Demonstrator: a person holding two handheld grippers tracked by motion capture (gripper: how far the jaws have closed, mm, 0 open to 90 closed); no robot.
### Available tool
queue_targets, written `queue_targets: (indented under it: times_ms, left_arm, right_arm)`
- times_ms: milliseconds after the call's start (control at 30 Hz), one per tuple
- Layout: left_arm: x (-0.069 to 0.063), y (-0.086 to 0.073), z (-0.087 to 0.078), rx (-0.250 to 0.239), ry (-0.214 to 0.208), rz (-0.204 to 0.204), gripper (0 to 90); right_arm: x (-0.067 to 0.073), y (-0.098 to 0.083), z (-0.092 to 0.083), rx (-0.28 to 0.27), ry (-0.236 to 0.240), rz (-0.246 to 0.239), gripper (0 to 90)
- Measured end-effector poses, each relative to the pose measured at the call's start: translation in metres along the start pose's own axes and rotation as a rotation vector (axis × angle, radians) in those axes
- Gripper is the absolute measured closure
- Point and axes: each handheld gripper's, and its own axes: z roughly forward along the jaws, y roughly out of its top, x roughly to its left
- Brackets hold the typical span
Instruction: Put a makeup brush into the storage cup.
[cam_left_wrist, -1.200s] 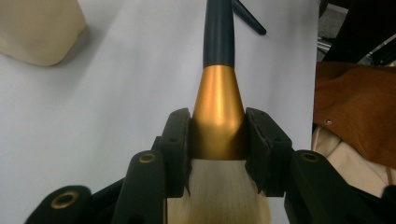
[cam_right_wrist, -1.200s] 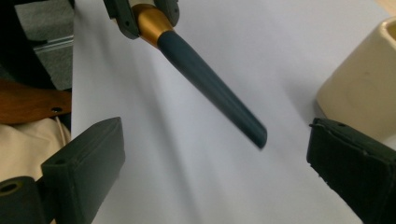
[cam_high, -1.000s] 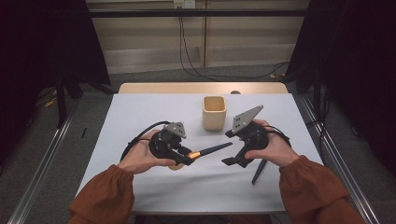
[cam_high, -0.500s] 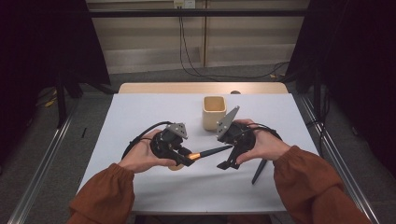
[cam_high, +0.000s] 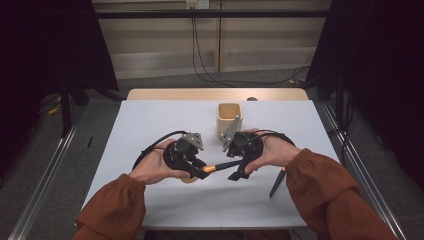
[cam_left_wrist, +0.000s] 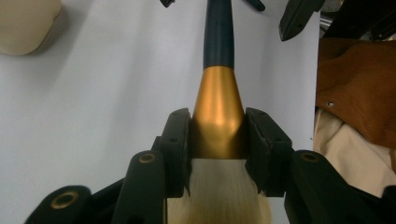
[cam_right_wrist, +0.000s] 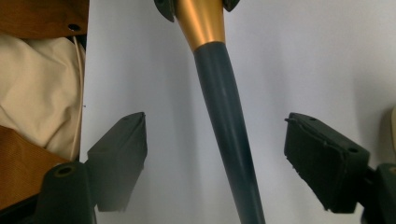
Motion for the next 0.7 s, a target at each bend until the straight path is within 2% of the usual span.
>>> queue_targets:
  times_ms: [100,333,367,433,700]
  left_arm:
    - [-0.001,0.001,0.002,-0.002,-0.005,-0.001,62.2]
    - [0.000,0.002,0.002,-0.011,-0.005,0.004,62.2]
    - [-0.001,0.002,0.002,-0.018,0.008,0.013,62.2]
    - [0.000,0.002,0.002,-0.022,-0.013,0.007,62.2]
    - [0.002,0.003,0.004,-0.025,-0.015,0.003,62.2]
  right_arm:
    - [0.000,0.005,0.002,0.014,0.013,-0.007,27.0]
    - [0.000,0.015,0.011,0.055,0.047,-0.026,42.8]
    - [0.000,0.016,0.011,0.050,0.050,-0.029,42.9]
    - [0.000,0.018,0.012,0.067,0.045,-0.033,45.3]
    - [0.001,0.022,0.015,0.065,0.050,-0.068,57.8]
